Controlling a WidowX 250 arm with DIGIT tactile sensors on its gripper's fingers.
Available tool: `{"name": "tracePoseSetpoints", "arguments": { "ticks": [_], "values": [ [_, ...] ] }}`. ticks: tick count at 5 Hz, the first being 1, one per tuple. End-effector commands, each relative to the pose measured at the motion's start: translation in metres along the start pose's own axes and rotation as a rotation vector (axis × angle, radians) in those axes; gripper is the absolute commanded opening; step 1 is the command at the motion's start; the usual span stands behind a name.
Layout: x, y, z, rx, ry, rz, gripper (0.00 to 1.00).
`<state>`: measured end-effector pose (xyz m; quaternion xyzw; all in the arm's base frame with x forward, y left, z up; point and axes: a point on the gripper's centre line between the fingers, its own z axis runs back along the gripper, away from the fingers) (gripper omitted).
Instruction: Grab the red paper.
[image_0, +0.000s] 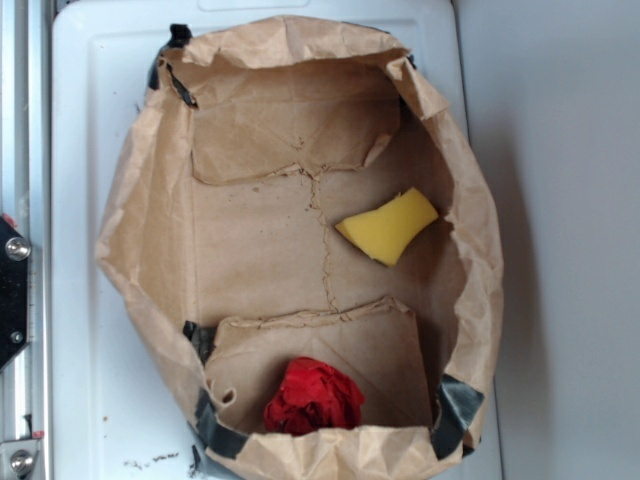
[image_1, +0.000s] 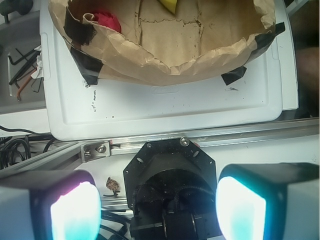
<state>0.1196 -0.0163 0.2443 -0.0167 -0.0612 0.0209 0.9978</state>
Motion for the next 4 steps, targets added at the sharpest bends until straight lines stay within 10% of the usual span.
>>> {"name": "tracePoseSetpoints", "arguments": {
  "ticks": [1,4],
  "values": [
    [0.0,0.0,0.0,0.0,0.0,0.0,1.0],
    [0.075,-0.017,-0.04,0.036,-0.058,0.314,1.0]
  ]
}}
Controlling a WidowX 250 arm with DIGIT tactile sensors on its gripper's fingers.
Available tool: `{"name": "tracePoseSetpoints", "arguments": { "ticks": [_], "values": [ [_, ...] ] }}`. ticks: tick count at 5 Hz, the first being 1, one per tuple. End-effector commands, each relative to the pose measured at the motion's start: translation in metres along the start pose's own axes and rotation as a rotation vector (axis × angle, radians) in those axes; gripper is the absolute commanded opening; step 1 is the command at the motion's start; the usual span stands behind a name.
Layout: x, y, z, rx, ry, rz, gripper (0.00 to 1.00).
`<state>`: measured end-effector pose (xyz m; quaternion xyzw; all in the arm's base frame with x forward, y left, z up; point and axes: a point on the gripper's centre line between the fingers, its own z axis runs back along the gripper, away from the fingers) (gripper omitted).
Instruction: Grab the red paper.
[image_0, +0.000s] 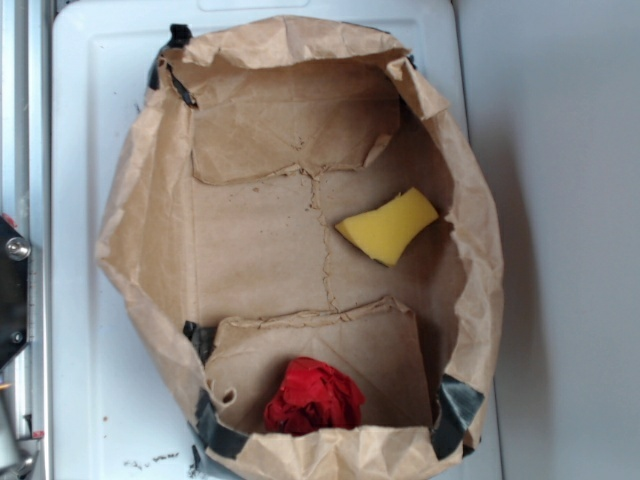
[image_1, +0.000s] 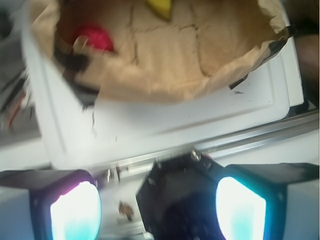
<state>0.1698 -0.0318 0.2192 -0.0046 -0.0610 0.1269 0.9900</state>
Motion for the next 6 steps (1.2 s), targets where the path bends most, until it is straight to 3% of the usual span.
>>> {"name": "tracePoseSetpoints", "arguments": {
  "ticks": [1,4,6],
  "values": [
    [0.048,-0.008,-0.023,-0.019,-0.067,0.237,1.0],
    [0.102,-0.001,-0.057,-0.047,-0.146,0.529,1.0],
    [0.116,-0.002,-0.068,-0.048,-0.117,0.622,1.0]
  ]
}}
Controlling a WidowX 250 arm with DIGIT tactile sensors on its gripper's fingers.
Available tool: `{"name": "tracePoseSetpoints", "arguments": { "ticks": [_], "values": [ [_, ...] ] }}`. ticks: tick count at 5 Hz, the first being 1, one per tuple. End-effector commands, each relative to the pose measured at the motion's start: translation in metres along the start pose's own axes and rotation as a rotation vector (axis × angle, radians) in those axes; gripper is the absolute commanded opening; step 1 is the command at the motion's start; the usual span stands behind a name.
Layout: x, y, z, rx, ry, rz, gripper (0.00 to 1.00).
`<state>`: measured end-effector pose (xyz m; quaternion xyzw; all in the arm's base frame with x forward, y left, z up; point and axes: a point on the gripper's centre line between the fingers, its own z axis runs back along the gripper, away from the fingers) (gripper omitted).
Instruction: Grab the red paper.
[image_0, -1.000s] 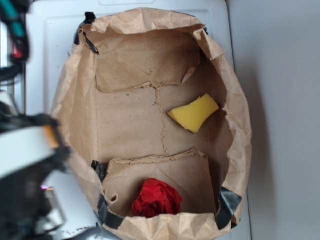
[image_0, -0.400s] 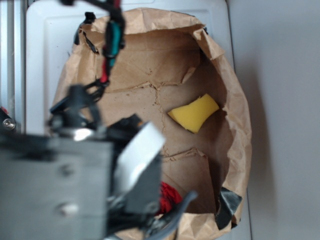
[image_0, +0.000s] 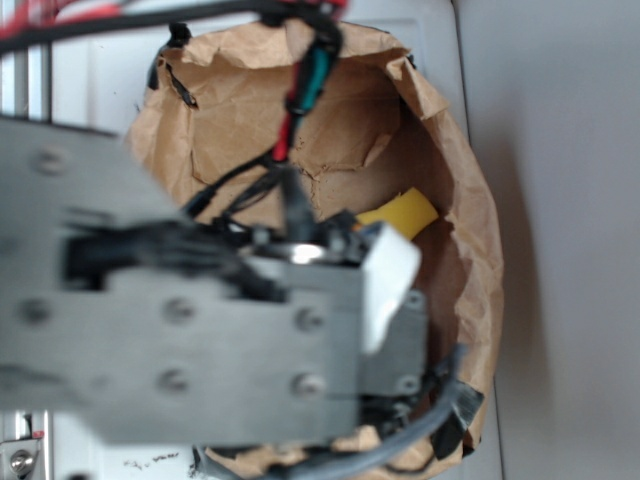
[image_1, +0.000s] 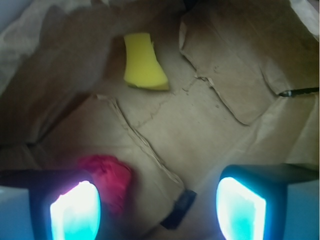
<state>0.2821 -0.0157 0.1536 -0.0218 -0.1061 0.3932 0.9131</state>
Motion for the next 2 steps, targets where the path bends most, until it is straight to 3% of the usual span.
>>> {"name": "tracePoseSetpoints", "arguments": {
  "ticks": [1,2],
  "values": [
    [0.0093,-0.0037,0.0039,0.002,0.046,0.124,1.0],
    [-0.0002,-0.0041,-0.0007,0.04,0.124,0.092,1.0]
  ]
}}
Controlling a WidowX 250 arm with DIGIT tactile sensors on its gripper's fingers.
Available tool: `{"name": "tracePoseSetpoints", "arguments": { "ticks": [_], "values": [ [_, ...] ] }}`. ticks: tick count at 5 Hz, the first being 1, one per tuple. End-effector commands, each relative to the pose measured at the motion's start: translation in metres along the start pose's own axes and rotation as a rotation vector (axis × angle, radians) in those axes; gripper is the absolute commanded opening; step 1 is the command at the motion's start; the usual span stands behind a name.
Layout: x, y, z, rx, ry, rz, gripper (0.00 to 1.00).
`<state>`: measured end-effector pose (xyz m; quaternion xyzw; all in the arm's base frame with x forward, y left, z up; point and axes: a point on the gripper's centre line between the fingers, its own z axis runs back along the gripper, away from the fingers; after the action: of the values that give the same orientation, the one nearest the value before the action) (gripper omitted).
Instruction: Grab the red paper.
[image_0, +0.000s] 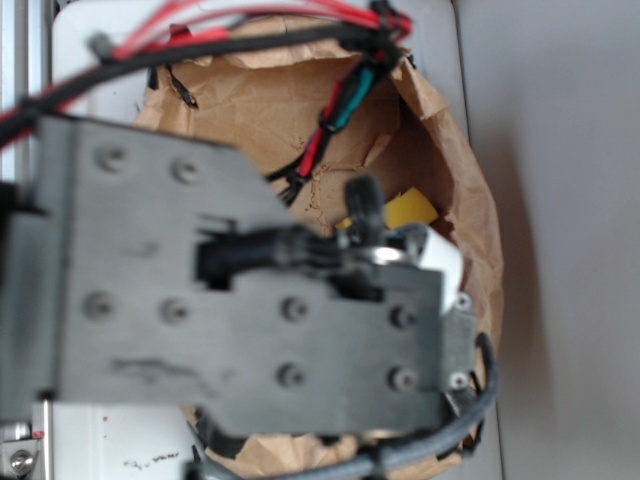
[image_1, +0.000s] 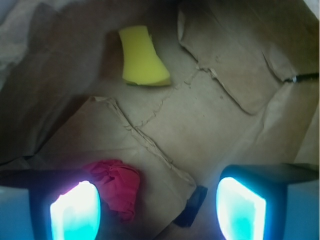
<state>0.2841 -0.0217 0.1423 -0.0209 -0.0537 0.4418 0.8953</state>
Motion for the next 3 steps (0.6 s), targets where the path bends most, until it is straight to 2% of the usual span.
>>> {"name": "tracePoseSetpoints", "arguments": {
  "ticks": [1,2,3],
  "values": [
    [0.0002,0.0046,0.008,-0.052,0.089,-0.01,1.0],
    [0.0033,0.005,0.0077,-0.127,0.132,-0.024,1.0],
    [0.0049,0.005,0.0058,-0.157,0.154,0.007,1.0]
  ]
}}
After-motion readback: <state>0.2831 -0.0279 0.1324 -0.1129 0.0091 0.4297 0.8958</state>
